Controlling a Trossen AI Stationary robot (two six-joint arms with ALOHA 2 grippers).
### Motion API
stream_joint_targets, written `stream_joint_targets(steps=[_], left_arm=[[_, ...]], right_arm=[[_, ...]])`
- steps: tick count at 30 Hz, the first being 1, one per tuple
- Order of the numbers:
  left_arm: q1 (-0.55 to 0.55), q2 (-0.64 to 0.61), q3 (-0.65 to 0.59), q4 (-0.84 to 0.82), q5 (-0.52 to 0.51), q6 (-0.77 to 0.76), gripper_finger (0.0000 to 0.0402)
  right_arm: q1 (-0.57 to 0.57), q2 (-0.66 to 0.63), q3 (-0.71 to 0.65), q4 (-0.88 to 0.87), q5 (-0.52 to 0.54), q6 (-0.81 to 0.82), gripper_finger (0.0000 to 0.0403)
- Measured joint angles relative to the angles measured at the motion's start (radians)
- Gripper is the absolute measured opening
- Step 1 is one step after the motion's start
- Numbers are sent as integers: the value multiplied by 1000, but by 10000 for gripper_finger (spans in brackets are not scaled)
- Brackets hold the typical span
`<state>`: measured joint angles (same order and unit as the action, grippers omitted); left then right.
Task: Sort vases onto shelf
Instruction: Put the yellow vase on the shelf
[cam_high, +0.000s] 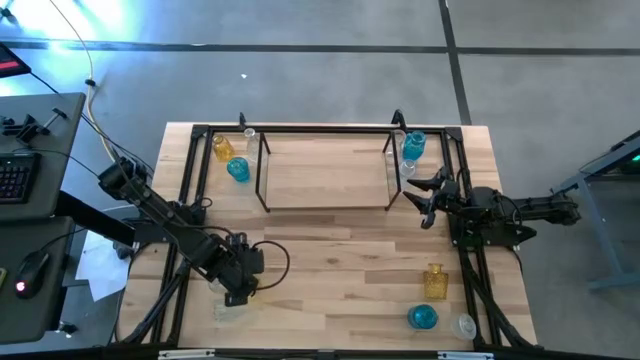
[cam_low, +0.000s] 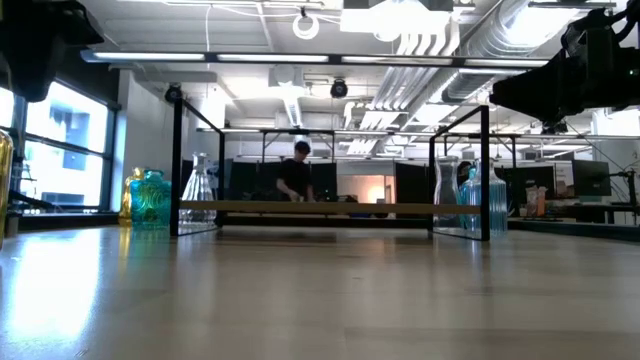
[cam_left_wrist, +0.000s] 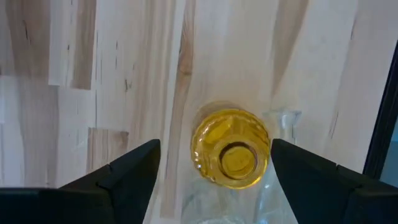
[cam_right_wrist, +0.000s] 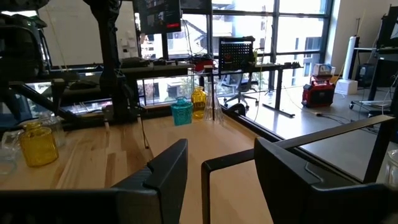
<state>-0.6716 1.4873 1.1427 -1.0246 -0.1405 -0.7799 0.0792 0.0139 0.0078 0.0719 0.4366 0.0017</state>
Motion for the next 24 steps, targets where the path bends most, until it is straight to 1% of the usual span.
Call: stream_joint_targets(steps=[7, 10, 19, 24], left_arm=[[-13, 76, 0, 42, 31, -10, 301], [-25, 104, 0, 48, 33, 19, 301], [-27, 112, 0, 39, 6, 14, 301], [-27, 112, 0, 23, 34, -3, 301]], right_arm=[[0, 0, 0, 0, 0, 0, 170], [0, 0, 0, 0, 1, -1, 170], [0, 0, 0, 0, 0, 0, 170], [0, 0, 0, 0, 0, 0, 170]])
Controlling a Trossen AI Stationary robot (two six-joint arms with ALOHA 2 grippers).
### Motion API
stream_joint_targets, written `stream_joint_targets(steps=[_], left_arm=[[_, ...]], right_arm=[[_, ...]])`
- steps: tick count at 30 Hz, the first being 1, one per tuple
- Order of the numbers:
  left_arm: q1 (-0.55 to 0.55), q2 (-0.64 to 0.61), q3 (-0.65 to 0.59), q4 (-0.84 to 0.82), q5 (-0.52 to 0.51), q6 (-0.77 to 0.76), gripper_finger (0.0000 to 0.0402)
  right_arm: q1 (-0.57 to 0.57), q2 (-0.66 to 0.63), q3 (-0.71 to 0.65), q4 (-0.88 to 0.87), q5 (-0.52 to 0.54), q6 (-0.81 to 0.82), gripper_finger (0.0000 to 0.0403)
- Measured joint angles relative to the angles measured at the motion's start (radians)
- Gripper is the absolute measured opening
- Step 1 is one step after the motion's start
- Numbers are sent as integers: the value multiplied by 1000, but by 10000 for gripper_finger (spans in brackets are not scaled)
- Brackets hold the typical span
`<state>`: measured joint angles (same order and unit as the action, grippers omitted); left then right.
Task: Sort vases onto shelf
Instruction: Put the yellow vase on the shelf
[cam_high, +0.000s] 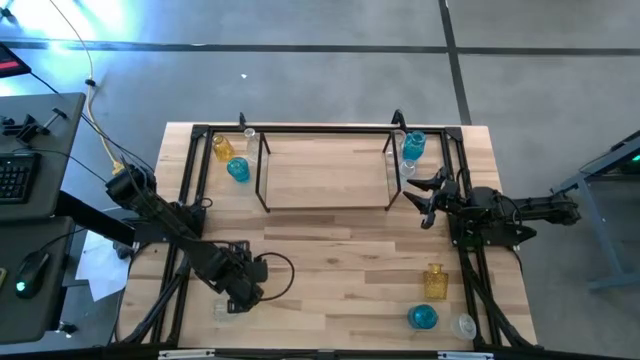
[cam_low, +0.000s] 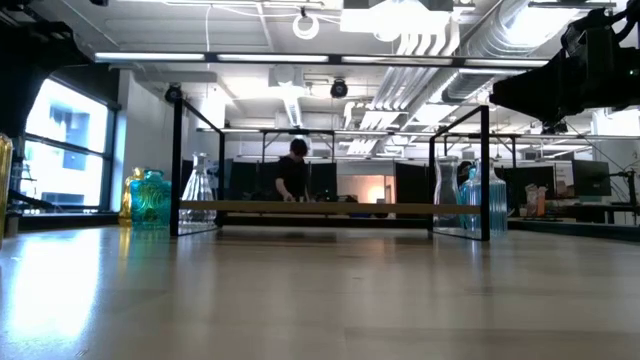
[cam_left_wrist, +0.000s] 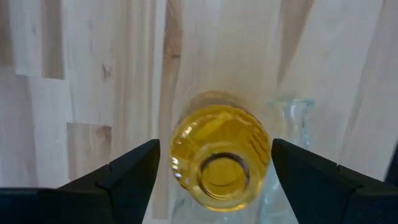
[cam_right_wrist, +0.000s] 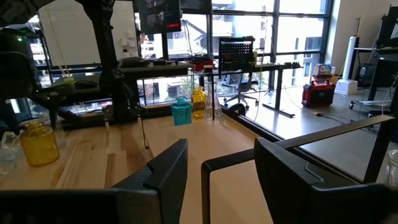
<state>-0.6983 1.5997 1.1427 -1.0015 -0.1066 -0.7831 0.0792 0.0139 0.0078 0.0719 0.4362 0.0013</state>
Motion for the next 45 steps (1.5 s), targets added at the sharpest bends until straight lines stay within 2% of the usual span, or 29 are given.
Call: stream_joint_targets(steps=[20, 35, 45], left_arm=[[-2, 1, 0, 11, 16, -27, 312], [-2, 94, -1, 18, 31, 28, 312], [-3, 81, -1, 17, -7, 36, 312]], right_arm=[[0, 0, 0, 0, -2, 0, 170], [0, 0, 0, 0, -7, 0, 170], [0, 0, 0, 0, -9, 2, 170]])
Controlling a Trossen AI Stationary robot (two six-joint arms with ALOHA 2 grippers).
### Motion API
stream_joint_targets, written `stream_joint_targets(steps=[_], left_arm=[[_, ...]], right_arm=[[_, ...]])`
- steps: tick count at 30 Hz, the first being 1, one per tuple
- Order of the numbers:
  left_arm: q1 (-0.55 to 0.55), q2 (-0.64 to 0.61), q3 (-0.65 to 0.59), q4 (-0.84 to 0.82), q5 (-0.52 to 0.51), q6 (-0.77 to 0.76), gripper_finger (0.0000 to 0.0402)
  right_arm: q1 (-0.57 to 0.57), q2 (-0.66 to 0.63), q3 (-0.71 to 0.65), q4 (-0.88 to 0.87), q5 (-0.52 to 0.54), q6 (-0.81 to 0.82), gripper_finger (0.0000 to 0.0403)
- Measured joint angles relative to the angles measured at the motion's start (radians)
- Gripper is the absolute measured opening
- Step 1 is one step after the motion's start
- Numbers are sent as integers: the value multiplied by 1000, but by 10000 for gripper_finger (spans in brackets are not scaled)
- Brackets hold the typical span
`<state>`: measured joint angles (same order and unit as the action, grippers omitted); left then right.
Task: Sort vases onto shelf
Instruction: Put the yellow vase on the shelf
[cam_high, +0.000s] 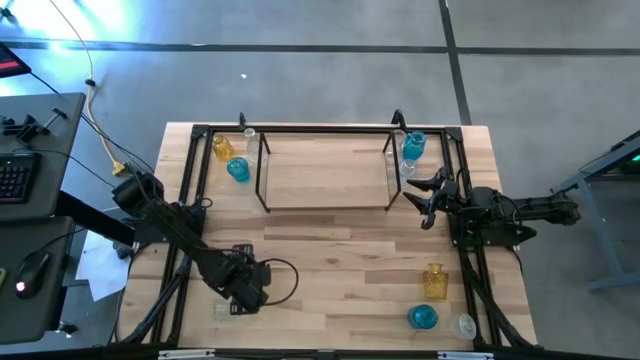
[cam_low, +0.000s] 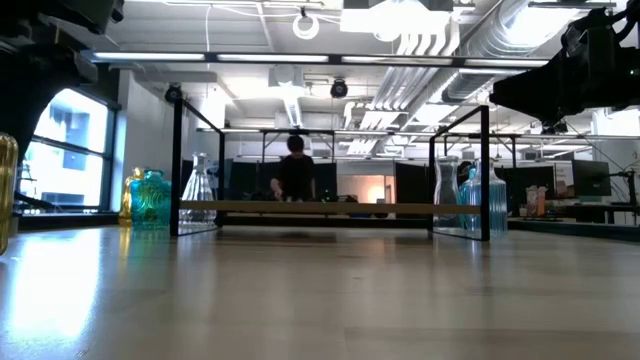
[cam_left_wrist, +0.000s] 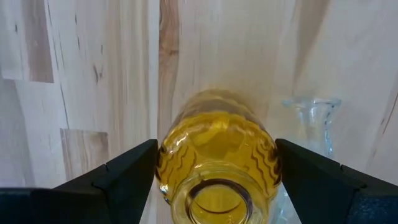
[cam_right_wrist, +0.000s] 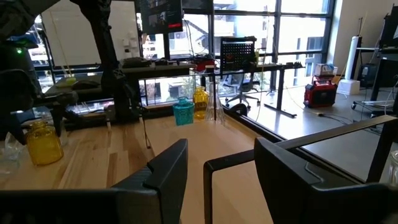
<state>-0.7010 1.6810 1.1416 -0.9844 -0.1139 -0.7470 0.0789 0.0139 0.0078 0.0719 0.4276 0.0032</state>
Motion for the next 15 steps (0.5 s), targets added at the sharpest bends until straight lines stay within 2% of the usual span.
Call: stream_joint_targets(steps=[15], left_arm=[[-7, 0, 0, 1, -3, 0, 297]], right_arm=[[0, 0, 0, -1, -17, -1, 170]])
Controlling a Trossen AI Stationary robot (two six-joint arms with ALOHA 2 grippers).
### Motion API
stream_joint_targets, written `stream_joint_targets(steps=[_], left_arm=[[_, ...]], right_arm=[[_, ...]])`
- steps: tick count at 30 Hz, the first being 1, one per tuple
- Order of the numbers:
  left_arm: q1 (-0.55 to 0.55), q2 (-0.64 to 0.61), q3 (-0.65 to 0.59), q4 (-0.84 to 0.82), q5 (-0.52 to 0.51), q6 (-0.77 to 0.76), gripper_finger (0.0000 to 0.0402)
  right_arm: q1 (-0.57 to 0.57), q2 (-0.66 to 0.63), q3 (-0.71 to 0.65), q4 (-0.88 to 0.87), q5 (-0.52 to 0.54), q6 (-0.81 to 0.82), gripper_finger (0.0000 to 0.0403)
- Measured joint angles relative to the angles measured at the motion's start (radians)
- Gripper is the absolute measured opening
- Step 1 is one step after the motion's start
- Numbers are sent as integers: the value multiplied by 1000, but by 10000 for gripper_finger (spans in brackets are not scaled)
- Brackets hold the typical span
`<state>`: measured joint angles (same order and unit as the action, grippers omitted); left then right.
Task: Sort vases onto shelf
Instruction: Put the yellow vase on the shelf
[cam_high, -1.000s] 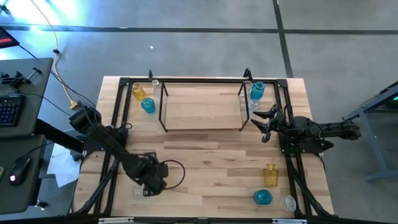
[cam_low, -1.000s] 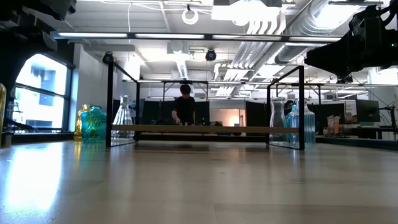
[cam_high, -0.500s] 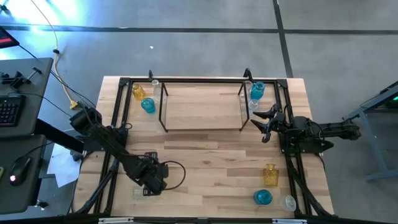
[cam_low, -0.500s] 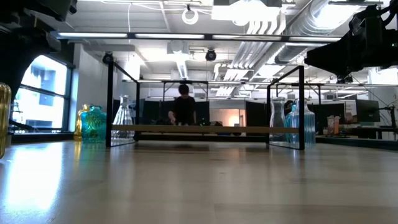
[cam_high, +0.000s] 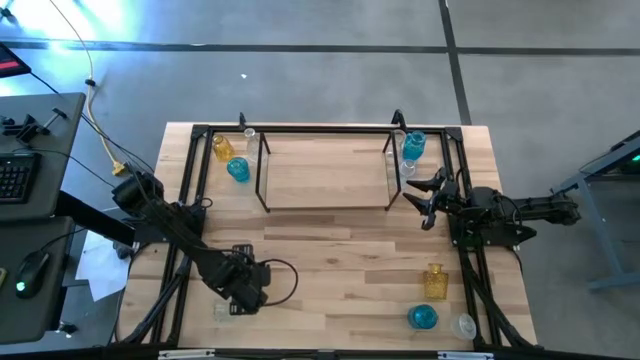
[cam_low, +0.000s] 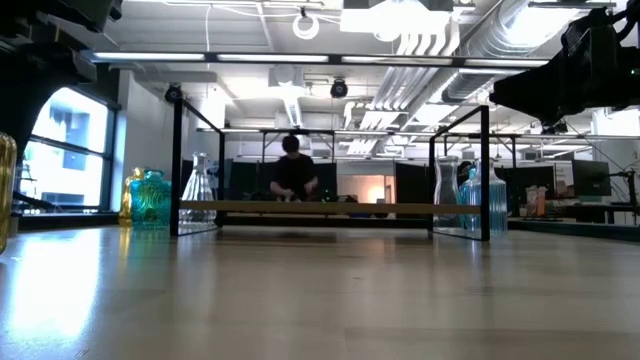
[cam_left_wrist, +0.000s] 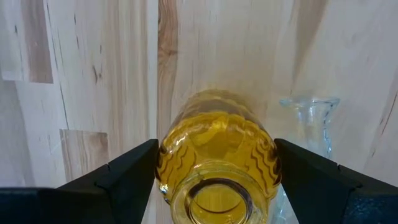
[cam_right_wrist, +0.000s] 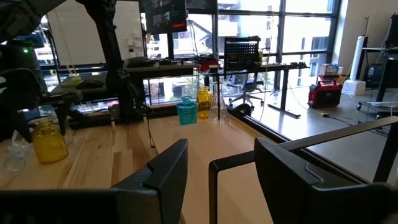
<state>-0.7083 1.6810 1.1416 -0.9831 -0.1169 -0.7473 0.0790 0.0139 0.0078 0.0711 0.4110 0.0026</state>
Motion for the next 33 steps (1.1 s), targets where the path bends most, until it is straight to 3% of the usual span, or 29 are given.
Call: stream_joint_targets(steps=[33], left_arm=[[2, 0, 29, 0, 8, 54, 285]], right_arm=[[0, 0, 0, 0, 0, 1, 170]])
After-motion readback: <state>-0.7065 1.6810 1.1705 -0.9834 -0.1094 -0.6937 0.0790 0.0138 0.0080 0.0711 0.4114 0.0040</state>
